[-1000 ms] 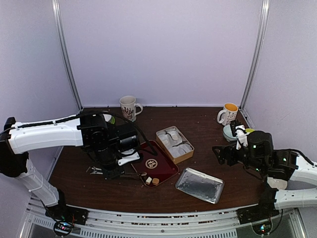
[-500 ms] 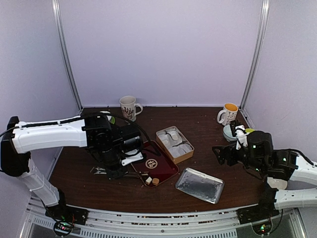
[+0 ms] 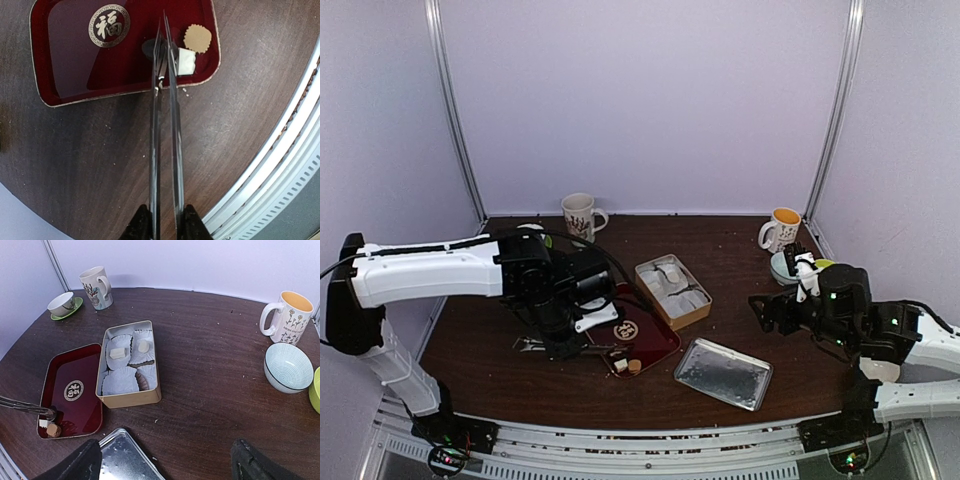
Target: Pack the chocolate
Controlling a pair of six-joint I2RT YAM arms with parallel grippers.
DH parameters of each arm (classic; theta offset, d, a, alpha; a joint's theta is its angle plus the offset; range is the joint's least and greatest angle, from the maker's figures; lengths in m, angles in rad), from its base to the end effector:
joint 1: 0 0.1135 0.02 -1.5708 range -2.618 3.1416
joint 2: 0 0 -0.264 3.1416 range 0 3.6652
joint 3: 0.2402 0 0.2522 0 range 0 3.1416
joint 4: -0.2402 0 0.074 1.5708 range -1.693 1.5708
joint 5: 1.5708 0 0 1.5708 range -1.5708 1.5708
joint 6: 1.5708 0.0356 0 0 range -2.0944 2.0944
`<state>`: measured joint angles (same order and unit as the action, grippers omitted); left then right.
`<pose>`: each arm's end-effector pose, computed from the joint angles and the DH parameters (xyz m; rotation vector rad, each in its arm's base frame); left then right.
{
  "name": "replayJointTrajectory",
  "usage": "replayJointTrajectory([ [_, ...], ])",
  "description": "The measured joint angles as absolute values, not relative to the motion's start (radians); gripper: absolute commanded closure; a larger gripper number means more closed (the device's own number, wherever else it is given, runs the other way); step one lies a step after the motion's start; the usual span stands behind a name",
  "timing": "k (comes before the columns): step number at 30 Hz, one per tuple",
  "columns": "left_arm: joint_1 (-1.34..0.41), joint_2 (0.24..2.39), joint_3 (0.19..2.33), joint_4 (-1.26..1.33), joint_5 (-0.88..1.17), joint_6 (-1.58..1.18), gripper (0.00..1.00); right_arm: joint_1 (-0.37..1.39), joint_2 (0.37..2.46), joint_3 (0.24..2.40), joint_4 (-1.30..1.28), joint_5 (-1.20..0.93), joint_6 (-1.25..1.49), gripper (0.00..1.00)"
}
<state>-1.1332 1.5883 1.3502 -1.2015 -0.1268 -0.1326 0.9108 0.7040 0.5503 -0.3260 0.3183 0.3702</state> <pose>0.1274 -0.2618 0.2696 1.4095 2.6038 0.0365 0.1104 0.1240 0.2564 -0.3547 2.0275 0.4795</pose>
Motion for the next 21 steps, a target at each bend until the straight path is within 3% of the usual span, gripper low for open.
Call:
replayJointTrajectory([
  [13,-1.111,1.566,1.375,-1.163,-0.159,-0.13,0.75,0.911,0.704,0.55,-0.327,0.318,0.371,0.1],
  [21,-1.111,1.498,1.363,-1.206,-0.025,-0.131,0.8,0.911,0.7,0.55,-0.326,0.318,0.371,0.1],
])
